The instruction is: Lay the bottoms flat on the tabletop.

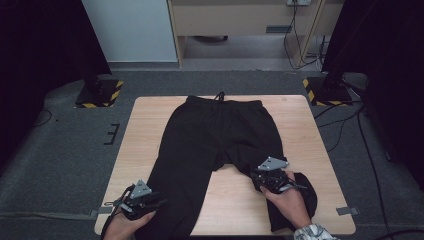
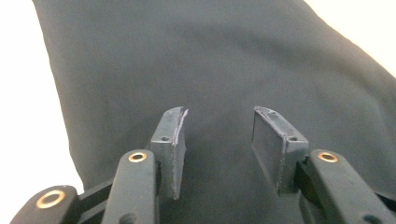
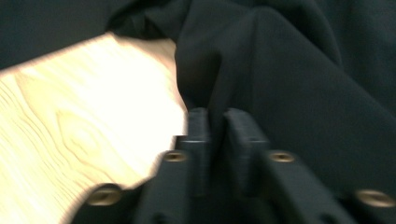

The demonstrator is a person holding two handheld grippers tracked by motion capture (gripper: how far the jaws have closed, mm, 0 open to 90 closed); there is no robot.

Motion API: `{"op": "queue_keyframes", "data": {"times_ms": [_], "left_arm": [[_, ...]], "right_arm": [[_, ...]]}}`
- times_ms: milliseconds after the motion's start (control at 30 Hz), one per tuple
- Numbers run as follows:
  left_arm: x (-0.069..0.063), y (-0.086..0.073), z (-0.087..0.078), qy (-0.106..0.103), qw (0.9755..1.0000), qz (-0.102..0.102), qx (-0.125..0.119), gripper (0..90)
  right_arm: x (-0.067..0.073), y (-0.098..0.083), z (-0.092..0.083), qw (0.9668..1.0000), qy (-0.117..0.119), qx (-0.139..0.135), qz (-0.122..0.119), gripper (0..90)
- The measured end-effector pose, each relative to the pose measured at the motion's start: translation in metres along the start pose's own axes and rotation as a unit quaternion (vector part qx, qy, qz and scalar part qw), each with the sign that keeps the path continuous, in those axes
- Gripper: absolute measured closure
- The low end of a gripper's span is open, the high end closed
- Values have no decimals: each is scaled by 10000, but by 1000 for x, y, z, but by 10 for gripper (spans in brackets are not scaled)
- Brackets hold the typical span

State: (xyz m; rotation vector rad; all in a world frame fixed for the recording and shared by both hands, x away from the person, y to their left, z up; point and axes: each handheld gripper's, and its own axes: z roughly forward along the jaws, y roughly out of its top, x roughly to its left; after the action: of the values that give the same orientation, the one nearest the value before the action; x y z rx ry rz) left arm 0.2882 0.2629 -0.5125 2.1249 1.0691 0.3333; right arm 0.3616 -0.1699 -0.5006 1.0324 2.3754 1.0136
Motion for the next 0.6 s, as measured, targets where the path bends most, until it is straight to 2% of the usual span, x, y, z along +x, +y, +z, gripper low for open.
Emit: {"op": "queue_keyframes", "data": {"times_ms": [100,167,200,300,367,467,600], "left_arm": [[0,12,2,47,9994,-29,-336,507],[-1,23,6,54,9986,42,-517,503],[-1,29,10,52,9983,76,-573,502],[-5,46,21,-24,9974,177,-694,494],[-9,60,32,-82,9970,260,-721,487],[-15,77,47,-154,9964,326,-763,476],[-24,95,67,-289,9961,371,-752,465]], "right_arm": [[-4,11,-4,9998,116,-133,70,894],[-10,20,-9,9998,89,-168,29,897],[-16,24,-11,9998,58,-176,38,896],[-37,36,-15,9994,19,-231,266,896],[-56,44,-13,9994,-106,-119,317,895],[-80,45,-3,9988,-256,151,395,891],[-100,36,17,9964,-329,529,570,886]]}}
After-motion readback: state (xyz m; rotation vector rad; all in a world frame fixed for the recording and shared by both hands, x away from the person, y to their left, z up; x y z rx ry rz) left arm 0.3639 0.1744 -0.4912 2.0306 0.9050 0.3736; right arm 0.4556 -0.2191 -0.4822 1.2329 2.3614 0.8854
